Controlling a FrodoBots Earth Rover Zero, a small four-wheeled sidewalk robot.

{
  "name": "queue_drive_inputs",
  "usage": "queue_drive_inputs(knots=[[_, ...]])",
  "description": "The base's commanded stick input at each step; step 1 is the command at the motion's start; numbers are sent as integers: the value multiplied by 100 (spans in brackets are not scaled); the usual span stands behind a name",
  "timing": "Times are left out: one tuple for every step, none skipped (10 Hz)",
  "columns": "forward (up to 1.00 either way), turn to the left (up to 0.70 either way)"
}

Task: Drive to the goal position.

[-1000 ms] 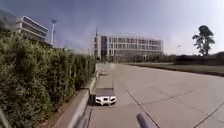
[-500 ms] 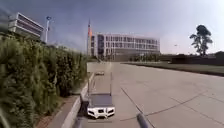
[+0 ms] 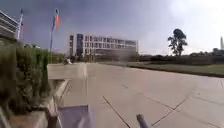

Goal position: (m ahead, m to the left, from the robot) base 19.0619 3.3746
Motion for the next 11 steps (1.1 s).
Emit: queue_drive_inputs(knots=[[0, 0], [0, 0], [0, 0], [0, 0], [0, 0], [0, 0], [0, 0], [0, 0], [0, 0], [70, 0], [70, 0]])
